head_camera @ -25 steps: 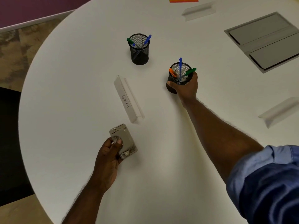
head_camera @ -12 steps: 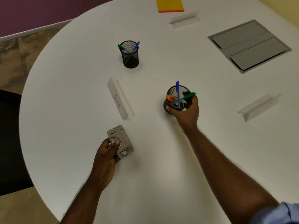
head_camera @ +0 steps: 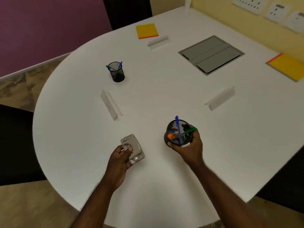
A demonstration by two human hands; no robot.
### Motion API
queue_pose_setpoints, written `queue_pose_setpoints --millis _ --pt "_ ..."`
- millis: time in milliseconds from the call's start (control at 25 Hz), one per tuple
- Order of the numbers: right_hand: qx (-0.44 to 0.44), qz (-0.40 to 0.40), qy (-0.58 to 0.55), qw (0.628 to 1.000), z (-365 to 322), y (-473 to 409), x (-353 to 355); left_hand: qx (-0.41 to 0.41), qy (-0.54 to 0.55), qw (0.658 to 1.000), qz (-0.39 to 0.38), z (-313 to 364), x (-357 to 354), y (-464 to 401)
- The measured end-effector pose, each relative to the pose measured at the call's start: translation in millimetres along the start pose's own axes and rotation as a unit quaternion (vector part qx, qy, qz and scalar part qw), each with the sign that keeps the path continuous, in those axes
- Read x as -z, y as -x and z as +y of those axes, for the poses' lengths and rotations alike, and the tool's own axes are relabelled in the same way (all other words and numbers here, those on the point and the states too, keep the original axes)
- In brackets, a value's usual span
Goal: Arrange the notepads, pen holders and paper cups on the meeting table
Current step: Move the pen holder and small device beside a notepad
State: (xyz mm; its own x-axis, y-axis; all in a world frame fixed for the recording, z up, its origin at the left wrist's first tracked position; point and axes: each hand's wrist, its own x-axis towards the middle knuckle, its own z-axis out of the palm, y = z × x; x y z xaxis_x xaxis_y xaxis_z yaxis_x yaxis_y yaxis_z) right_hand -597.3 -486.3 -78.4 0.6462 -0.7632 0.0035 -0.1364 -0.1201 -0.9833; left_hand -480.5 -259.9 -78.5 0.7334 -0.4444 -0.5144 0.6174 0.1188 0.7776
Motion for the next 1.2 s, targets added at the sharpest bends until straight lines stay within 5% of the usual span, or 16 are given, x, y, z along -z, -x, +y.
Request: queue_pose_setpoints --millis 520,880,1200 --pt "0.008 0.176 -0.003 0.984 -18 222 98 0.071 -0.116 0.968 -0.213 -59 -28 102" --pt "-0.080 0.364 0.081 0.925 1 362 182 0.134 -0.231 0.896 -0.354 -117 -86 158" --pt "-0.079 0.446 0.083 0.888 7 424 257 0.156 -0.277 0.848 -0.425 -178 -159 217"
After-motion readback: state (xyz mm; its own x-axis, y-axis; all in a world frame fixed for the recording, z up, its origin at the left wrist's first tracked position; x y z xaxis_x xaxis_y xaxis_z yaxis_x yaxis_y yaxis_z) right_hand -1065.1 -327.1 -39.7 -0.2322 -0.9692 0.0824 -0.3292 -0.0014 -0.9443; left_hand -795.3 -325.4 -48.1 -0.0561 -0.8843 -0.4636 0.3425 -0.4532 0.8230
